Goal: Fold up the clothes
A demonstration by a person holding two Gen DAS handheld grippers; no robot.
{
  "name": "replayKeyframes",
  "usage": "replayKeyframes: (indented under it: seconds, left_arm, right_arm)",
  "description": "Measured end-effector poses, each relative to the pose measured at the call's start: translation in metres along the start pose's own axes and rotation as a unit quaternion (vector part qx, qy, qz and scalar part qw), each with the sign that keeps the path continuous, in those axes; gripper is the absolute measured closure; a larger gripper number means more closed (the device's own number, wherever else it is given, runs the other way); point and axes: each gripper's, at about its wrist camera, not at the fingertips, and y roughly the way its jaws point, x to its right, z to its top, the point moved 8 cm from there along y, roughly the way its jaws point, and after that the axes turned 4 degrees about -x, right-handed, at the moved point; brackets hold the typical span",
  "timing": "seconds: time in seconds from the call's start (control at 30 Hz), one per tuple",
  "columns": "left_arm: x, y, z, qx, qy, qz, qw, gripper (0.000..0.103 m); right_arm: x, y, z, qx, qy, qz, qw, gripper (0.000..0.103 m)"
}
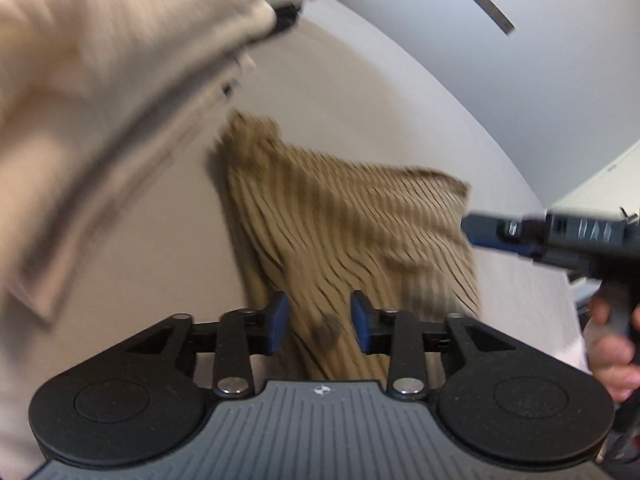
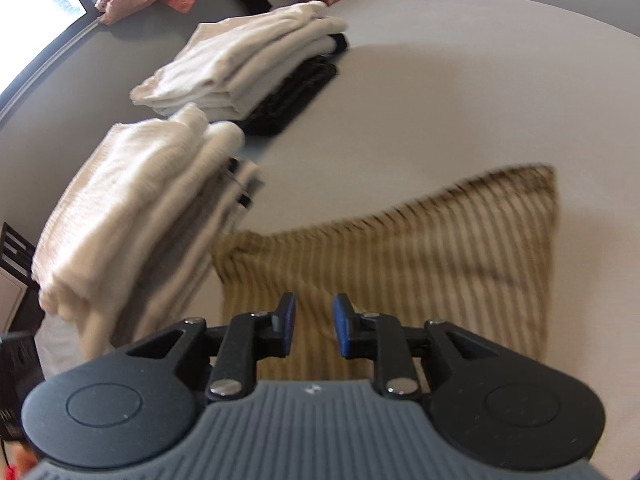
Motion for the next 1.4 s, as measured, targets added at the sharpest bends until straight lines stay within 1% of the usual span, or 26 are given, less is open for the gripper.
replayKeyframes:
  seconds: [0.07,0.13,0.17,0.27,0.37,0.43,0.5,0.53,0.6,0.63,0.67,0.7,0.77,0.8,0.83,0.9,1.0,1.03,1.07,1.1,1.17,1.2,1.23,1.3,1.33,1.4]
  left_arm:
    - [0.007,0.005,-0.011,-0.015,0.008,0.003,0.9999,0.055]
    - [0.009,0.010,-0.020,-0.025,0.019,0.024,0.9992,0.057]
    - [0.009,0.013,-0.024,-0.030,0.025,0.033,0.9987,0.069]
    - [0.004,0.021,-0.031,-0.041,0.033,0.067,0.9963,0.084]
    - [0.001,0.023,-0.036,-0.043,0.041,0.096,0.9936,0.093]
    - [0.002,0.021,-0.039,-0.040,0.051,0.112,0.9916,0.095]
    - [0.003,0.020,-0.041,-0.037,0.060,0.128,0.9893,0.095]
    - [0.003,0.018,-0.043,-0.035,0.058,0.130,0.9892,0.095]
    - [0.004,0.012,-0.047,-0.029,0.045,0.125,0.9907,0.092]
    - [0.004,0.009,-0.049,-0.026,0.038,0.122,0.9914,0.089]
    - [0.005,0.006,-0.051,-0.023,0.032,0.120,0.9920,0.079]
    - [0.005,0.001,-0.055,-0.020,0.018,0.112,0.9933,0.074]
    - [0.010,-0.008,-0.067,-0.018,-0.018,0.086,0.9960,0.053]
    - [0.014,-0.010,-0.075,-0.025,-0.032,0.069,0.9968,0.049]
    - [0.017,-0.010,-0.084,-0.036,-0.043,0.054,0.9970,0.047]
    - [0.024,-0.005,-0.102,-0.063,-0.057,0.041,0.9955,0.047]
    - [0.032,0.006,-0.127,-0.098,-0.064,0.044,0.9921,0.049]
    - [0.034,0.009,-0.136,-0.110,-0.066,0.045,0.9907,0.051]
    - [0.036,0.012,-0.141,-0.117,-0.062,0.052,0.9898,0.057]
    - [0.038,0.015,-0.145,-0.121,-0.054,0.063,0.9893,0.060]
    - [0.040,0.020,-0.150,-0.127,-0.038,0.081,0.9878,0.063]
    - [0.041,0.021,-0.150,-0.129,-0.033,0.087,0.9872,0.065]
    - [0.041,0.022,-0.149,-0.131,-0.027,0.094,0.9866,0.067]
    - [0.040,0.021,-0.150,-0.132,-0.026,0.098,0.9861,0.068]
    - [0.042,0.019,-0.149,-0.128,-0.021,0.096,0.9869,0.068]
    - [0.049,0.012,-0.150,-0.110,0.000,0.094,0.9894,0.068]
  right_arm:
    - [0.018,-0.011,-0.023,0.003,0.009,-0.010,1.000,0.076]
    - [0.035,-0.023,-0.046,0.006,0.021,-0.015,1.000,0.074]
    - [0.043,-0.030,-0.057,0.007,0.030,-0.016,0.999,0.074]
    - [0.064,-0.047,-0.088,0.012,0.051,-0.021,0.998,0.074]
    - [0.080,-0.060,-0.115,0.012,0.066,-0.034,0.997,0.073]
    - [0.091,-0.065,-0.130,0.011,0.079,-0.038,0.996,0.072]
    - [0.099,-0.069,-0.144,0.009,0.091,-0.039,0.995,0.071]
    - [0.102,-0.071,-0.152,0.007,0.097,-0.039,0.994,0.070]
    - [0.107,-0.075,-0.164,0.008,0.107,-0.038,0.993,0.069]
    - [0.109,-0.077,-0.170,0.010,0.113,-0.035,0.993,0.068]
    - [0.109,-0.081,-0.176,0.013,0.118,-0.030,0.992,0.067]
    - [0.109,-0.083,-0.180,0.016,0.125,-0.024,0.992,0.064]
    - [0.109,-0.089,-0.189,0.023,0.139,-0.013,0.990,0.059]
    - [0.109,-0.091,-0.193,0.023,0.145,-0.006,0.989,0.055]
    - [0.107,-0.091,-0.198,0.020,0.150,-0.001,0.989,0.054]
    - [0.105,-0.089,-0.208,0.009,0.153,0.004,0.988,0.054]
    - [0.102,-0.086,-0.222,-0.004,0.152,0.010,0.988,0.054]
    - [0.102,-0.085,-0.227,-0.007,0.151,0.012,0.988,0.054]
    - [0.102,-0.084,-0.231,-0.009,0.151,0.014,0.988,0.054]
    - [0.103,-0.083,-0.234,-0.010,0.151,0.015,0.988,0.055]
    - [0.106,-0.081,-0.238,-0.012,0.154,0.016,0.988,0.063]
    - [0.107,-0.079,-0.239,-0.012,0.157,0.015,0.987,0.071]
    - [0.108,-0.077,-0.240,-0.016,0.158,0.012,0.987,0.073]
    - [0.110,-0.075,-0.241,-0.022,0.158,0.005,0.987,0.073]
    - [0.109,-0.077,-0.240,-0.020,0.150,0.003,0.988,0.073]
    - [0.104,-0.085,-0.233,-0.006,0.114,-0.008,0.993,0.073]
